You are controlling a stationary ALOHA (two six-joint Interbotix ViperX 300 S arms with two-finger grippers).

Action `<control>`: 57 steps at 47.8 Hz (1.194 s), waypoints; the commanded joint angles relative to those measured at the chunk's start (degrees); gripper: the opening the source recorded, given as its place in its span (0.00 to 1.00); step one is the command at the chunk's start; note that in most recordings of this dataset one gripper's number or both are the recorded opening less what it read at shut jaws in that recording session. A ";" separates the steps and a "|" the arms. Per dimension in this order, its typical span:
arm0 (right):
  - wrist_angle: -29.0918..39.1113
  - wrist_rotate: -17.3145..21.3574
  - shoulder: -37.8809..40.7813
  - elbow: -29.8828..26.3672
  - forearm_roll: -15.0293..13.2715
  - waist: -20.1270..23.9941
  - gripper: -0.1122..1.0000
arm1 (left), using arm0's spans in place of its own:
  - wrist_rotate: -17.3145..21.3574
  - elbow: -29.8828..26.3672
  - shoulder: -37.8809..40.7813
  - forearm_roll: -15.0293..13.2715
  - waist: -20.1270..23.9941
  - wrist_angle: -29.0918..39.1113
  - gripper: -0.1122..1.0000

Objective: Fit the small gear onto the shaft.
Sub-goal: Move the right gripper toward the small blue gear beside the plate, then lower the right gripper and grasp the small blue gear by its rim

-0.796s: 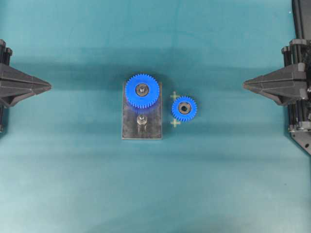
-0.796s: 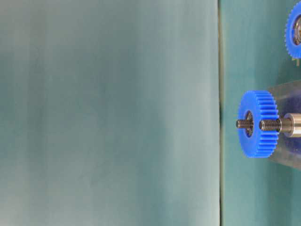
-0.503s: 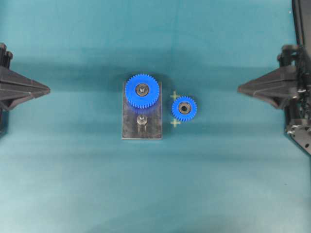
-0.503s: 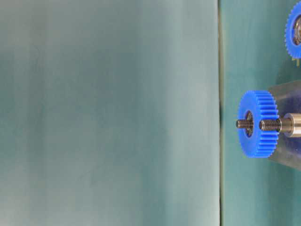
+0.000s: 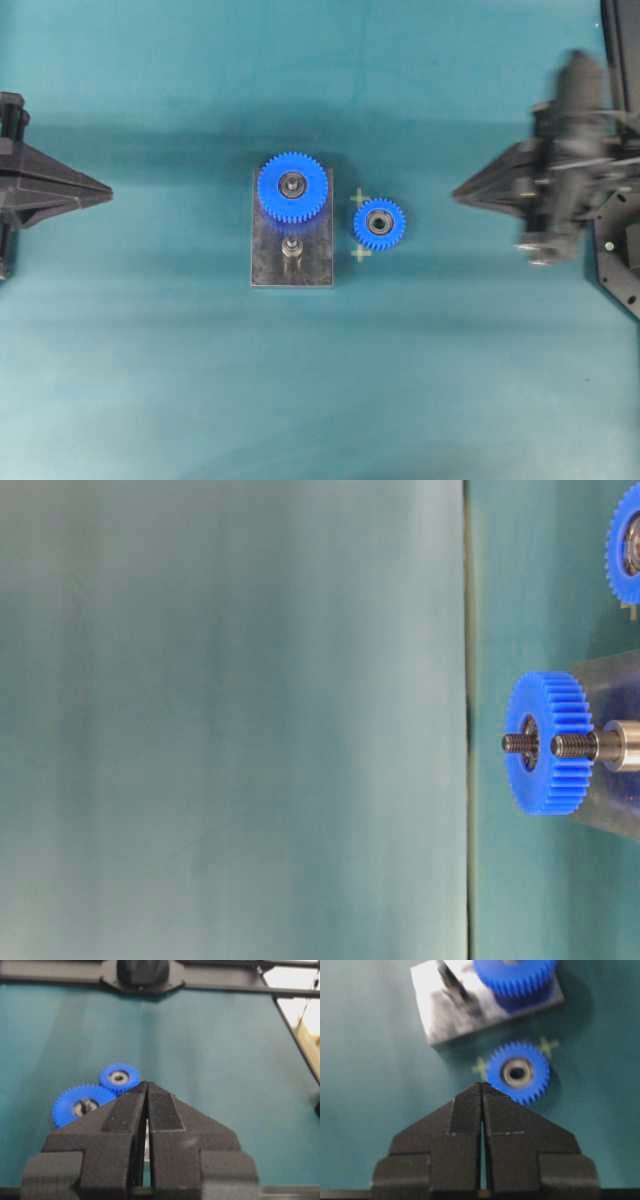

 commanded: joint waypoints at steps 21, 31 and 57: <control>9.67 3.52 21.97 -12.74 0.09 -4.57 0.15 | 0.09 -3.08 5.10 0.18 0.09 1.67 0.10; 12.39 3.60 29.36 -15.47 -0.26 -4.83 0.61 | 0.26 -3.08 5.80 0.18 0.09 1.41 0.10; 12.57 3.78 38.85 -19.78 -5.19 -5.27 0.90 | -0.26 -1.05 4.66 0.18 0.09 1.41 0.10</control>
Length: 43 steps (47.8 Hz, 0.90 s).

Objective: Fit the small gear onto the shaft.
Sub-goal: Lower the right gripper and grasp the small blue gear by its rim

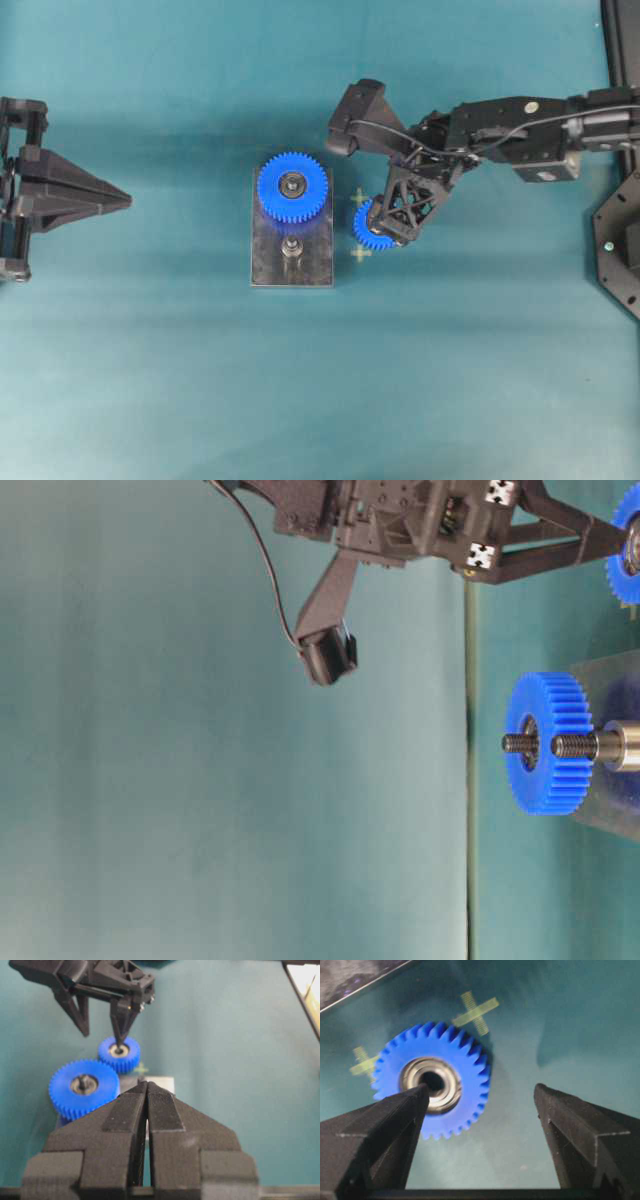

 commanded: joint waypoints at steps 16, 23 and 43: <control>-0.18 0.79 1.41 -1.41 -0.44 -0.70 0.90 | -0.35 -0.35 0.09 0.18 0.09 -0.62 0.10; 0.00 0.79 1.93 -1.85 -0.44 -0.53 0.90 | -0.35 -0.18 0.09 0.18 0.09 -0.62 0.10; 0.44 0.70 2.81 -2.20 -0.09 1.14 0.73 | -0.62 -0.09 0.00 0.18 0.09 -0.70 0.10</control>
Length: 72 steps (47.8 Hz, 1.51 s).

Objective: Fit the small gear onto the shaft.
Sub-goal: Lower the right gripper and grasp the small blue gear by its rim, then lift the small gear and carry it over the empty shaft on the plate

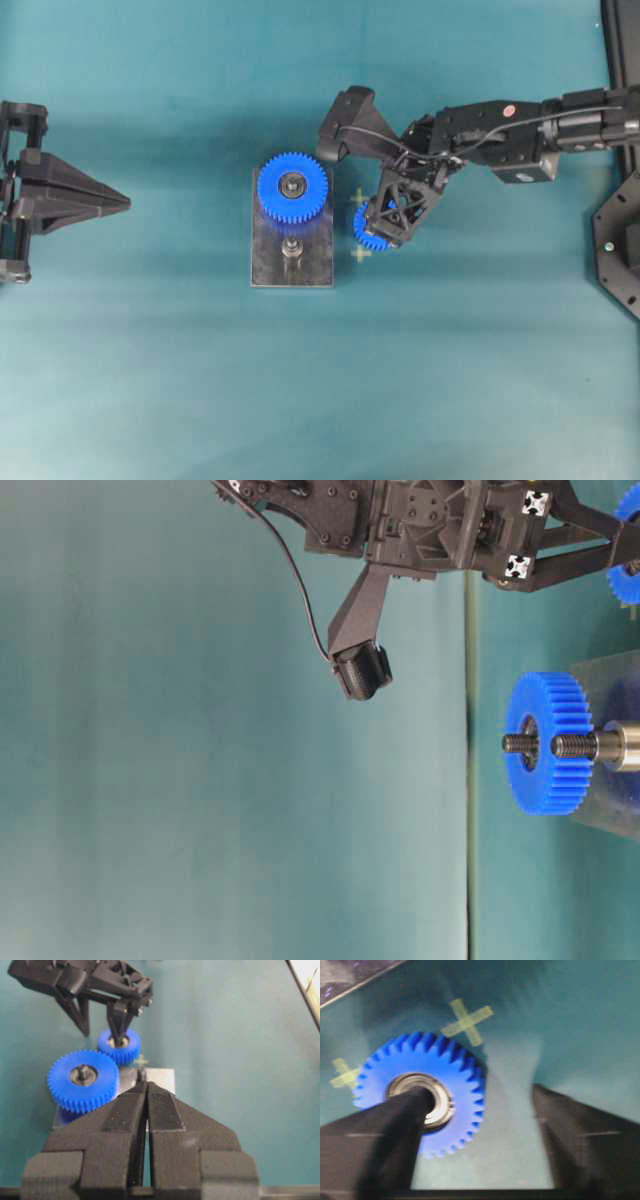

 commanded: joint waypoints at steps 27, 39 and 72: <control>5.19 2.46 -5.19 -5.89 1.14 2.02 0.43 | -2.02 0.44 -4.66 0.18 0.18 -0.44 0.10; 14.15 2.29 -6.06 -14.06 1.67 3.96 0.43 | -2.11 0.44 -3.52 0.18 0.09 0.26 0.10; 15.82 1.58 4.22 -28.39 1.58 7.12 0.43 | -2.02 0.18 -1.67 0.18 0.18 0.18 0.10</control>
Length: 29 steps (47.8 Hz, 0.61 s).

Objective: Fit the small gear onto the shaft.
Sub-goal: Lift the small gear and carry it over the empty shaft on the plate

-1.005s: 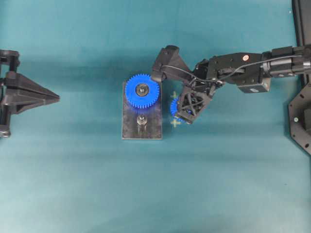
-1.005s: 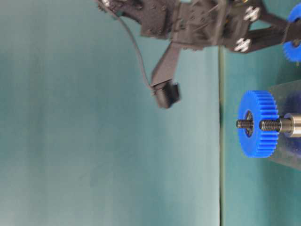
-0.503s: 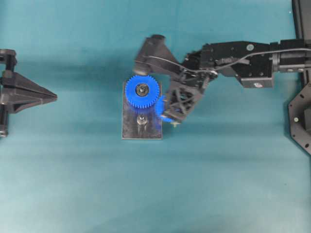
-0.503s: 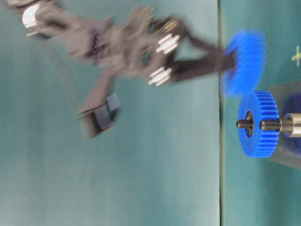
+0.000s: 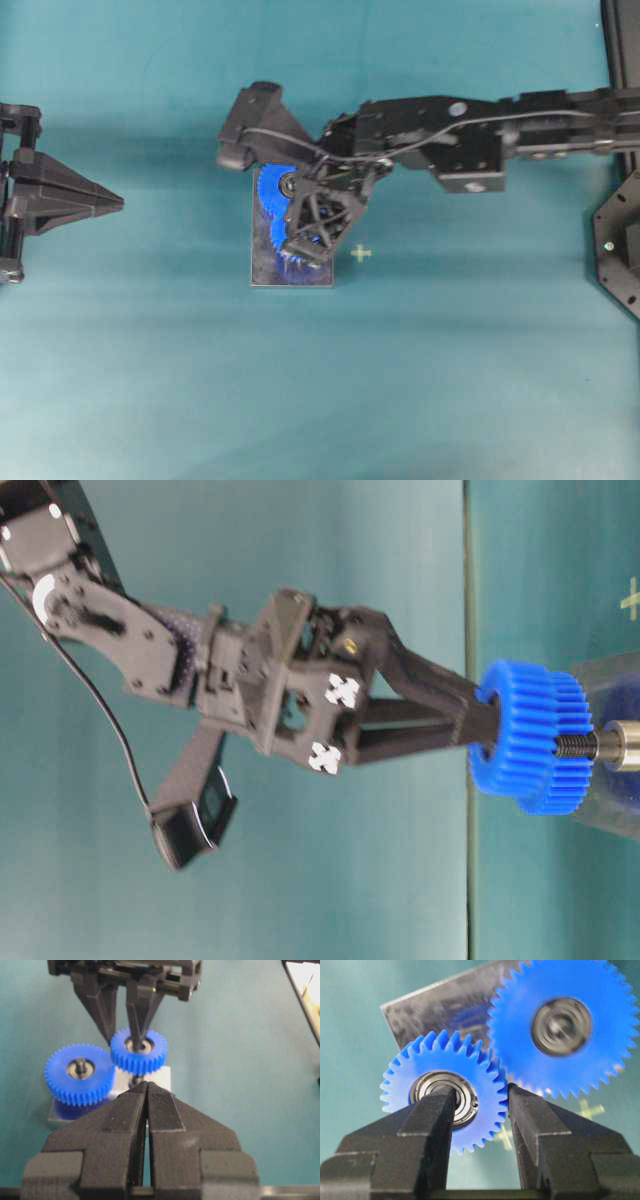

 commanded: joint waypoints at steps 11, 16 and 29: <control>0.97 0.00 0.88 -2.11 -0.09 0.44 0.43 | 0.00 -0.97 0.18 0.18 0.00 -0.26 0.10; 1.67 0.00 1.32 -2.20 -0.18 0.53 0.43 | 0.00 -0.97 0.18 0.18 0.09 -0.26 0.10; 1.76 -0.62 2.72 -3.87 -0.18 0.53 0.43 | 0.00 -0.97 0.18 0.18 0.09 -0.26 0.10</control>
